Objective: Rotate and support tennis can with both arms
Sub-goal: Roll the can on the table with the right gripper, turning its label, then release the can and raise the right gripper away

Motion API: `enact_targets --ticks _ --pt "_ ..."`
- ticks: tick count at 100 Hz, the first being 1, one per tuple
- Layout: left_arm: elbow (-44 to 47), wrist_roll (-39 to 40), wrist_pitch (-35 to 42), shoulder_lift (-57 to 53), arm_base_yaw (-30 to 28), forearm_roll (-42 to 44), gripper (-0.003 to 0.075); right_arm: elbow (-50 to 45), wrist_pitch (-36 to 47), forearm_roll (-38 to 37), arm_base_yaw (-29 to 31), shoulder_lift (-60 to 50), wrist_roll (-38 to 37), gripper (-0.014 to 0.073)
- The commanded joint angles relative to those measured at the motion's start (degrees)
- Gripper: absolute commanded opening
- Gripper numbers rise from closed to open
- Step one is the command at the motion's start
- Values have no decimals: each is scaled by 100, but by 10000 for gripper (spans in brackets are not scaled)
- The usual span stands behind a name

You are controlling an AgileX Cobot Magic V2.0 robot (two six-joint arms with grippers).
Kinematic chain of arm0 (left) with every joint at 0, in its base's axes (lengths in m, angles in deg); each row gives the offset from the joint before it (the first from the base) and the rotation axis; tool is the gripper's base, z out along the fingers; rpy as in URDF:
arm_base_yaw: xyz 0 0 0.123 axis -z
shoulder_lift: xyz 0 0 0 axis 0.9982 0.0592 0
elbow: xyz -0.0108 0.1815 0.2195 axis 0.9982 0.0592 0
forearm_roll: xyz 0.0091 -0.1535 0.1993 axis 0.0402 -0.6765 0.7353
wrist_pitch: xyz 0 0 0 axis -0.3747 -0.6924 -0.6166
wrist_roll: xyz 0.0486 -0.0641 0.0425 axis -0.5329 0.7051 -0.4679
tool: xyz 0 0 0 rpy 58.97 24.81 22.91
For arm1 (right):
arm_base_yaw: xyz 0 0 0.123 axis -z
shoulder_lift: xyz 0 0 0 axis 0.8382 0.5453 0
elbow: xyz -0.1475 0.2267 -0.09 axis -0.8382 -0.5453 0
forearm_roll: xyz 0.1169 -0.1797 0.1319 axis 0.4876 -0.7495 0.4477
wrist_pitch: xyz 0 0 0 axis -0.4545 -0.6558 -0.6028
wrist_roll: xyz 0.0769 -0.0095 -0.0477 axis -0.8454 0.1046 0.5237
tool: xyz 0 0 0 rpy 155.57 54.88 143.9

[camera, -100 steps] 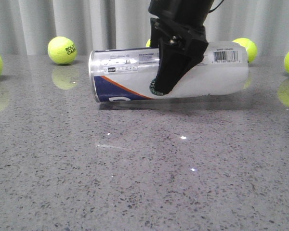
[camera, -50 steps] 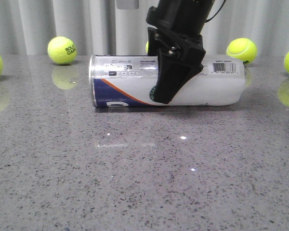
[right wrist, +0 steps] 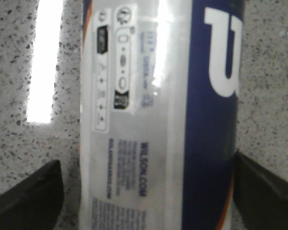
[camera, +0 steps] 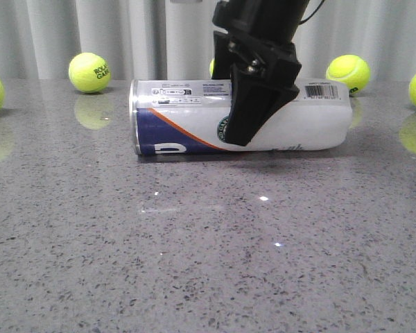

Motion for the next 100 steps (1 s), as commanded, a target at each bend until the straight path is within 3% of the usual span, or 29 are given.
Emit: enact_targets --ticks 1,54,75,100 --pt "276 58 470 -219 -13 -43 -21 180 68 79 9 -395 68 662" --pt "276 58 470 -219 -13 -43 -21 186 121 79 9 -823 -250 662" --pt "276 58 470 -219 -13 -43 -21 186 256 65 19 -1090 -1118 654" --pt "276 58 470 -219 -13 -43 -21 186 456 -697 19 -1423 -3009 654"
